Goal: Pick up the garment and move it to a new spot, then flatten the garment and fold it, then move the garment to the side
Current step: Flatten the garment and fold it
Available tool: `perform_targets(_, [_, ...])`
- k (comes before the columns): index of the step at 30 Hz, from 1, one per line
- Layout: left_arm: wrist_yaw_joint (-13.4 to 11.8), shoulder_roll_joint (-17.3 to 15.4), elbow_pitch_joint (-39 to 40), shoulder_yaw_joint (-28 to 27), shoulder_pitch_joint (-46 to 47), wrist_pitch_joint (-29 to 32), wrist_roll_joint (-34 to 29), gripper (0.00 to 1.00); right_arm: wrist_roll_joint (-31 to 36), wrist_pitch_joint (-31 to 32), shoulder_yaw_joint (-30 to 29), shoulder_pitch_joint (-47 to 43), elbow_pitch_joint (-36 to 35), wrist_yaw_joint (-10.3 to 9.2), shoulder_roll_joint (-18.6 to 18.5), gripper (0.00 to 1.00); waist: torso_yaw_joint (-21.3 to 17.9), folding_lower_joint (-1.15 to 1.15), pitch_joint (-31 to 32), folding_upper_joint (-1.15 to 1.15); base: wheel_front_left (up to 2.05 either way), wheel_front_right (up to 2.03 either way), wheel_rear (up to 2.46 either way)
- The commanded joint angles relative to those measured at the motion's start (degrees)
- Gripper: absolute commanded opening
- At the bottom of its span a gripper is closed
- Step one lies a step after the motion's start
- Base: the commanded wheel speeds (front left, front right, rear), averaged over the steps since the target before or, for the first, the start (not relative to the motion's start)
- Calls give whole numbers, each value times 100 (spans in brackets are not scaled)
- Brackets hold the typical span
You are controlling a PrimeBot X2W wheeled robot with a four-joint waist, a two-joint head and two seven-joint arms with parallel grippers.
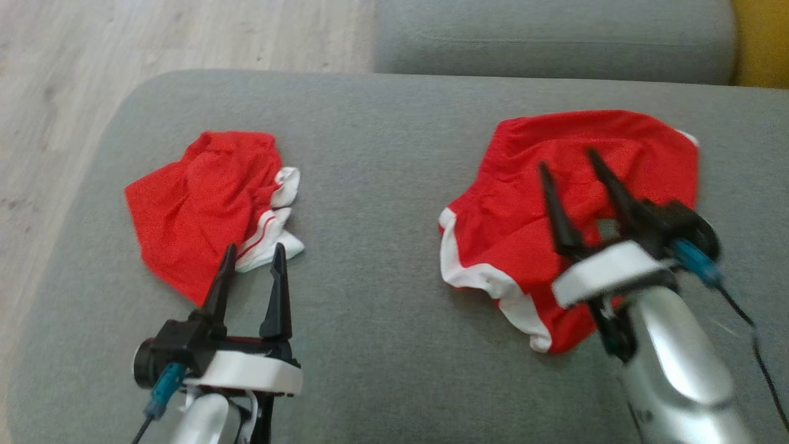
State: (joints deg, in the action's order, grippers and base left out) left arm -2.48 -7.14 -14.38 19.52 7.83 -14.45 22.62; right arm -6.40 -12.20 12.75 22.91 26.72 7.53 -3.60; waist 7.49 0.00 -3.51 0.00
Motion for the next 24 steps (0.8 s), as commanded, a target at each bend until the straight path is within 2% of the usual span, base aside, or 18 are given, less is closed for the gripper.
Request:
perform_targets(1, [6, -27, 208, -282, 112, -55, -85, 100, 22, -113, -249, -270, -343, -4, 71, 100, -222, 0, 107, 0, 0, 0, 0])
perform_targets(6, [24, 3, 219, -320, 15, -55, -126, 100, -150, -176, -1008, -1089, -738, -4, 71, 100, -525, 0, 191, 0, 0, 0, 0])
perform_targets(12, [81, 51, 176, -280, 12, -55, -186, 100, -411, -97, -1347, -1820, -554, -4, 72, 100, -675, 0, 147, 0, 0, 0, 0])
perform_targets(18, [141, 43, 142, -264, 80, -55, -235, 100, -449, -38, -1213, -1696, -448, -4, 72, 100, -632, 0, 6, 0, 0, 0, 0])
perform_targets(24, [186, 74, 95, -226, 120, -55, -257, 100, -288, 307, -1292, -1348, 72, -4, 72, 100, -425, 0, -107, 0, 0, 0, 0])
